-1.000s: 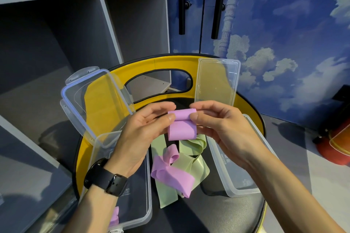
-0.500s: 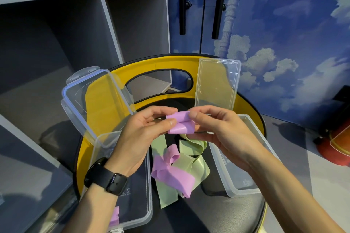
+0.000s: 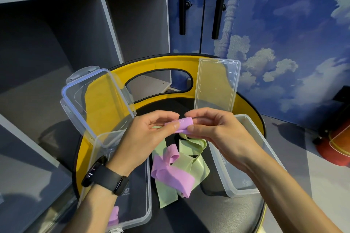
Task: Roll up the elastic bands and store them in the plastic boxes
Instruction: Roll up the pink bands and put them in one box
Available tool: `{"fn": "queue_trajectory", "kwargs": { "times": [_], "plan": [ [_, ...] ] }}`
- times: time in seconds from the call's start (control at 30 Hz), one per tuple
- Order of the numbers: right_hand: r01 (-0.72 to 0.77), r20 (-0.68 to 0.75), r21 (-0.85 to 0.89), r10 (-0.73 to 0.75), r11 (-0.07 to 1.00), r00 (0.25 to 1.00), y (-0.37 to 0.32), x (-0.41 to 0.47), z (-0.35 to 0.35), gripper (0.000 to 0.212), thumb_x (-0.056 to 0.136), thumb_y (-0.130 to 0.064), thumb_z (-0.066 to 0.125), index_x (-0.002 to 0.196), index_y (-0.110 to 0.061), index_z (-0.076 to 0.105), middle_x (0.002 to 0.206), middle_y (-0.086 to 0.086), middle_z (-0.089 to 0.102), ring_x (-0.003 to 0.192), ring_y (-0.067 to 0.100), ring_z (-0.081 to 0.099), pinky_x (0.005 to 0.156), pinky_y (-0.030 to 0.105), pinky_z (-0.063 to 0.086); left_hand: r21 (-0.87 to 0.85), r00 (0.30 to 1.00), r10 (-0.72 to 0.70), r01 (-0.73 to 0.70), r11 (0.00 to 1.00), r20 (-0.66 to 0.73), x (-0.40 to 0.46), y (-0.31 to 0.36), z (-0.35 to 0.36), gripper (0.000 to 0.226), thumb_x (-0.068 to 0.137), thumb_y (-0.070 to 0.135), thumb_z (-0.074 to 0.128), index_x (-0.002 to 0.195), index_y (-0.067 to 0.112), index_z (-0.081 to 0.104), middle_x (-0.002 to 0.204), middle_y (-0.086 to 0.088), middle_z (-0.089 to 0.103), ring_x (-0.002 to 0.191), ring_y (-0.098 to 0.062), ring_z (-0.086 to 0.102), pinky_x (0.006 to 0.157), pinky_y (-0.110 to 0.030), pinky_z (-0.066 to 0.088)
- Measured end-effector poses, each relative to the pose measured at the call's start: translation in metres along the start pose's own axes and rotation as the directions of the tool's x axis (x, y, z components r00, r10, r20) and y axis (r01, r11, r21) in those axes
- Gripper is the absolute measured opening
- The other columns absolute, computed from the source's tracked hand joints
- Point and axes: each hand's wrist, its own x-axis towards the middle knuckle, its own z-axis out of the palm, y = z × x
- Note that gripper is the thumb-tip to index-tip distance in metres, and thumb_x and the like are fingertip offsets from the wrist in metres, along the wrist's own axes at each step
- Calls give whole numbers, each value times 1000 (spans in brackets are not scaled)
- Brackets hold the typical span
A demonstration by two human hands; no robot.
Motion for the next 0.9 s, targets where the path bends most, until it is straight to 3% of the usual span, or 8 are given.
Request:
{"fn": "queue_trajectory", "kwargs": {
  "times": [0.13,0.23,0.33,0.53,0.9],
  "plan": [
    [5,-3,-7,-5,1000,1000,2,1,0,29,83,7,67,108,-7,68,101,16,74,96,30,72,93,39,56,107,999,28,-30,994,15,0,-2,-2,23,83,26,71,105,25,73,97,11,74,98,-10,68,85,-32,57],
    [-11,-13,-4,11,1000,1000,3,2,-1,29,82,-4,72,110,-10,68,101,13,74,96,29,72,91,38,57,123,998,55,-55,991,5,-1,-2,-2,21,82,23,71,103,22,74,94,10,74,95,-11,69,84,-33,58],
    [23,-41,-119,-28,993,999,3,2,-2,19,82,-10,74,101,-12,72,94,8,76,91,24,73,88,36,58,140,997,78,-78,987,9,-3,-1,-1,23,81,21,72,104,20,73,97,8,73,96,-11,69,83,-33,59],
    [145,-26,-298,-160,944,987,4,0,0,13,83,-13,74,95,-18,74,91,-1,76,88,13,72,88,35,57,385,985,169,-173,907,44,-4,5,-3,26,83,31,70,108,31,69,101,18,69,98,1,62,80,-14,52],
    [162,46,-348,-156,923,987,12,1,-2,19,84,-8,72,103,-14,73,96,-2,76,91,10,72,87,26,57,504,987,140,-158,849,75,-2,3,-2,27,83,33,71,109,26,71,94,12,71,88,-5,63,76,-21,55]
  ]
}}
